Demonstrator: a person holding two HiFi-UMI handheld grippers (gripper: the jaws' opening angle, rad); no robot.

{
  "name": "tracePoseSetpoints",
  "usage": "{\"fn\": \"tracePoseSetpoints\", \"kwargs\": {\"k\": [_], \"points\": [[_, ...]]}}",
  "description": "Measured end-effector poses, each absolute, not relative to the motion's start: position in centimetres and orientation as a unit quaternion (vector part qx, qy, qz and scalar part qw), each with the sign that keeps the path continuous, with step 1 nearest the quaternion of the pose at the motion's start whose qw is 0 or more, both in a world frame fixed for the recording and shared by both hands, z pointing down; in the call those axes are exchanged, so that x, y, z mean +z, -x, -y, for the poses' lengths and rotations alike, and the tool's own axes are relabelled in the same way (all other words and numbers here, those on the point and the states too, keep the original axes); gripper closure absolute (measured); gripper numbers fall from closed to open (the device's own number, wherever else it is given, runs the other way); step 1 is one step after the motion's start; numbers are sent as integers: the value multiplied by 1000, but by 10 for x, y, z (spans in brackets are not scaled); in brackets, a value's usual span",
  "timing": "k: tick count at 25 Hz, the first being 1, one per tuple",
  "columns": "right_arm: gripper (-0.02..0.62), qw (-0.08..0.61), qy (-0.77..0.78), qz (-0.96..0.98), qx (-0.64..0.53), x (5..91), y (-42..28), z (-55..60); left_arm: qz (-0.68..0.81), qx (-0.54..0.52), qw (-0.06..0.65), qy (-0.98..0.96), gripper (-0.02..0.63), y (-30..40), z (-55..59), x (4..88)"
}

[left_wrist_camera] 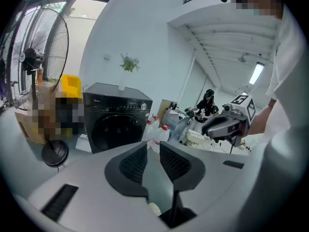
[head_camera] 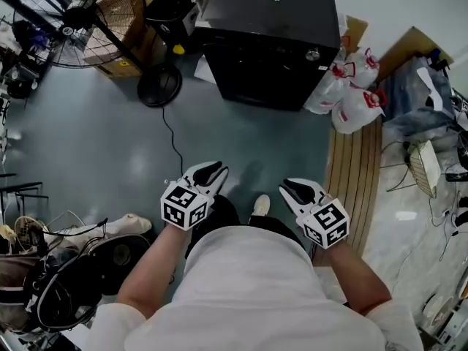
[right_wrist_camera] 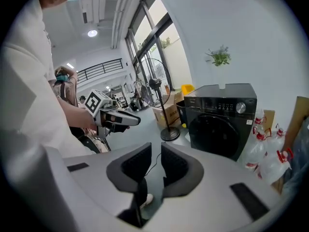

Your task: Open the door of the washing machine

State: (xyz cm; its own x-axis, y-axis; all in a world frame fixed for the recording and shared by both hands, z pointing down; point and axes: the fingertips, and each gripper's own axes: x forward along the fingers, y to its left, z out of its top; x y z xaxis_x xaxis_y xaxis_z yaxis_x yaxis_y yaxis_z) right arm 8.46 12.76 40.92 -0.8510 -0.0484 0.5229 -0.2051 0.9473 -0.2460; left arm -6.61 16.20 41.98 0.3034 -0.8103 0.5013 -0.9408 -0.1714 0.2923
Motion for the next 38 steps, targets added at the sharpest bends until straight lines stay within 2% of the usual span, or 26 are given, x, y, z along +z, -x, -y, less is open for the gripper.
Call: {"fn": "tracePoseSetpoints", "kwargs": {"k": [7, 11, 14, 24, 30, 38], "points": [[532, 270, -100, 945, 157, 416, -60, -82, 563, 137, 287, -763, 526, 126, -81, 460], [520, 279, -142, 935, 168, 418, -38, -49, 541, 161, 279, -777, 490, 171, -21, 483], [525, 295, -162, 926, 171, 418, -17, -31, 520, 186, 272, -788, 489, 203, 20, 500], [532, 325, -218, 892, 226, 435, 39, 6, 472, 276, 277, -790, 481, 305, 135, 604], [529, 342, -248, 872, 249, 449, 44, 21, 432, 354, 260, -788, 468, 337, 182, 666], [529, 365, -282, 842, 278, 455, 39, 31, 370, 426, 234, -792, 462, 338, 214, 710]]}}
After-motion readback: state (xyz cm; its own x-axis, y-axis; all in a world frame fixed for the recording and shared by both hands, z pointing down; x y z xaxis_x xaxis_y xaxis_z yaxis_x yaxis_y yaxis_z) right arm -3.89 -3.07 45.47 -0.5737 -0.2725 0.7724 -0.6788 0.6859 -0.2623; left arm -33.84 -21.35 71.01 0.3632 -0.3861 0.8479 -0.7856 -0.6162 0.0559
